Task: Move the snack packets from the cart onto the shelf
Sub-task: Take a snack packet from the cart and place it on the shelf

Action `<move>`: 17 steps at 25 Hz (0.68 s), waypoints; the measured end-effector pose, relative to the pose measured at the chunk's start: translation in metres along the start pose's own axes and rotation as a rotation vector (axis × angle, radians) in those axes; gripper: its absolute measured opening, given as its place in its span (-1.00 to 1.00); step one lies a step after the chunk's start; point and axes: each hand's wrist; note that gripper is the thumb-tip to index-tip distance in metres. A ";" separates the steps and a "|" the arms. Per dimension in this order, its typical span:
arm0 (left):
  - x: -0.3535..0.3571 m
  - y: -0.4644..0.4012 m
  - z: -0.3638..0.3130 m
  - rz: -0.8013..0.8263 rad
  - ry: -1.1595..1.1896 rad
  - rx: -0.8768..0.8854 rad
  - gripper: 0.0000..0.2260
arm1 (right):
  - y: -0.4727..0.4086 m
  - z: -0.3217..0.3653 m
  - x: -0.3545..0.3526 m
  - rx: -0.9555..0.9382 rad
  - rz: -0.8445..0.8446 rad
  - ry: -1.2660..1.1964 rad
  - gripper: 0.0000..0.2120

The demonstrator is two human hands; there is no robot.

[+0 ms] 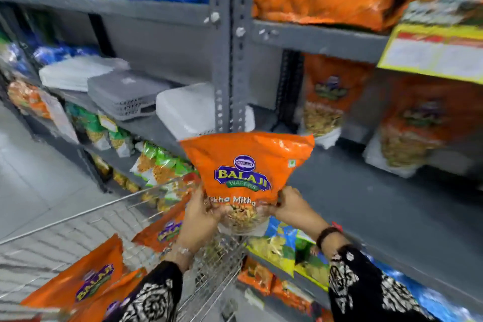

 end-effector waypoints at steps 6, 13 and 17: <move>0.101 -0.019 -0.050 0.214 0.051 0.092 -0.57 | 0.011 -0.028 -0.096 0.080 -0.234 -0.143 -0.63; 0.218 -0.084 -0.074 0.360 0.085 0.071 -0.72 | -0.049 -0.072 -0.157 0.200 -0.511 -0.140 -0.58; 0.260 -0.126 -0.074 0.384 0.115 0.092 -0.68 | -0.098 -0.094 -0.168 0.203 -0.578 -0.106 -0.55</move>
Point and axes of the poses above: each hand's wrist, its own y-axis away from the middle knuckle, its own x-axis out of the palm, z = x × y, and after that the axes turned 15 degrees about -z, right-handed
